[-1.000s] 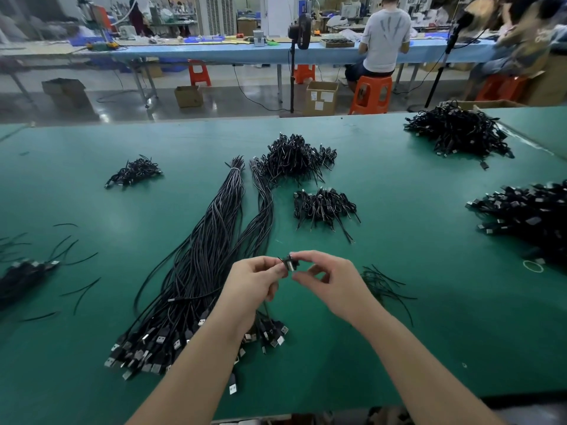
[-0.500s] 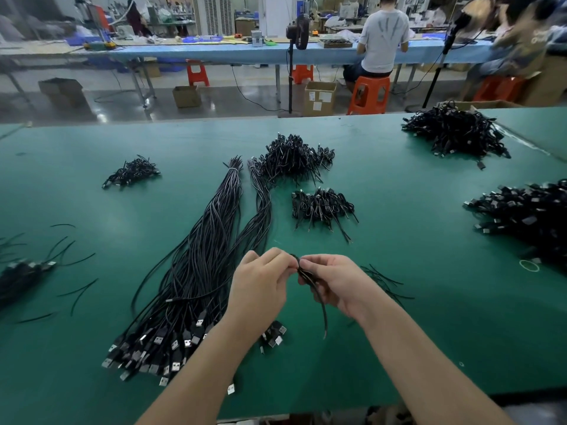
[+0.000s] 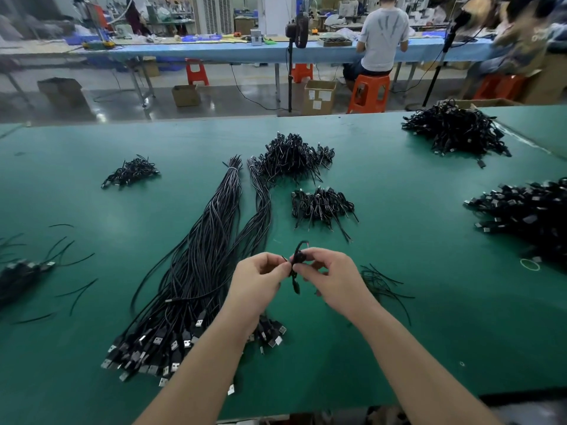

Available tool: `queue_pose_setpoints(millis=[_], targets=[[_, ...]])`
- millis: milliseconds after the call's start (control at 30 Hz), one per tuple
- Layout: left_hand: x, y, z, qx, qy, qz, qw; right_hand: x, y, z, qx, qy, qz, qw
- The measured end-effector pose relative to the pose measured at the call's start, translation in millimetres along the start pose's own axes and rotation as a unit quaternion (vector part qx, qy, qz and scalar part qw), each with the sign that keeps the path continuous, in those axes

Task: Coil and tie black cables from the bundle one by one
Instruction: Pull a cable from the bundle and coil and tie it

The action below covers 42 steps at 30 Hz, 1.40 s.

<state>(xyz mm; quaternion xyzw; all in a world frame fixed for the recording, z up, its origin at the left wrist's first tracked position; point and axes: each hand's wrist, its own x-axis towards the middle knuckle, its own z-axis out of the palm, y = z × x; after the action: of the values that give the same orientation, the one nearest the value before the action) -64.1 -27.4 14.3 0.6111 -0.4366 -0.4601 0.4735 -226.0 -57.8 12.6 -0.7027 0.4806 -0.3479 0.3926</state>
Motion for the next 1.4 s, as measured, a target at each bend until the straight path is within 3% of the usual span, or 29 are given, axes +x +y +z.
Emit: queue_pose_setpoints(millis=[167,267,333,467,533,567,633,767,833,933,1033,1233,1400], targets=[[-3.1,-1.3,0.0,0.170,0.027,0.144,0.975,1.2,1.9,-3.5,0.131,-0.060,0.096,0.985],[-6.6,-2.1,0.0,0.225,0.026,0.256,0.940,3.0,-1.8,-4.5,0.289,-0.077,0.203,0.932],[-7.6,-4.3,0.6,0.283,0.042,0.322,0.903,3.2,-3.4,-4.1,0.335,-0.084,0.252,0.904],[-4.4,-9.0,2.0,0.412,0.100,0.441,0.791,3.7,-4.6,-3.1,0.355,-0.073,0.287,0.887],[-3.7,-11.9,3.1,0.424,0.115,0.453,0.776,2.9,-5.8,-2.3,0.331,-0.063,0.279,0.899],[-4.3,-12.6,3.6,0.417,0.121,0.440,0.786,2.0,-6.7,-2.3,0.313,-0.059,0.261,0.911],[-7.4,-11.3,5.6,0.368,0.123,0.371,0.844,0.3,-8.1,-2.5,0.293,-0.065,0.207,0.931],[-0.6,-3.5,4.4,0.167,0.080,0.131,0.974,-3.5,-9.9,-2.0,0.238,-0.077,0.107,0.962],[2.8,-1.7,3.3,0.043,0.037,0.013,0.998,-3.8,-9.5,-0.8,0.167,-0.051,0.069,0.982],[0.3,-2.8,2.0,0.032,0.012,-0.010,0.999,-2.3,-6.3,-0.2,0.080,0.007,0.046,0.996],[-0.5,-1.3,1.8,0.072,0.011,0.016,0.997,-2.8,-4.0,-1.4,0.062,-0.005,0.032,0.998],[-6.4,3.0,2.9,0.213,0.021,0.163,0.963,-3.6,-5.3,1.0,0.101,-0.035,0.058,0.993],[-8.3,-2.8,2.5,0.307,0.053,0.308,0.899,4.6,-6.4,-5.0,0.334,-0.106,0.252,0.902]])
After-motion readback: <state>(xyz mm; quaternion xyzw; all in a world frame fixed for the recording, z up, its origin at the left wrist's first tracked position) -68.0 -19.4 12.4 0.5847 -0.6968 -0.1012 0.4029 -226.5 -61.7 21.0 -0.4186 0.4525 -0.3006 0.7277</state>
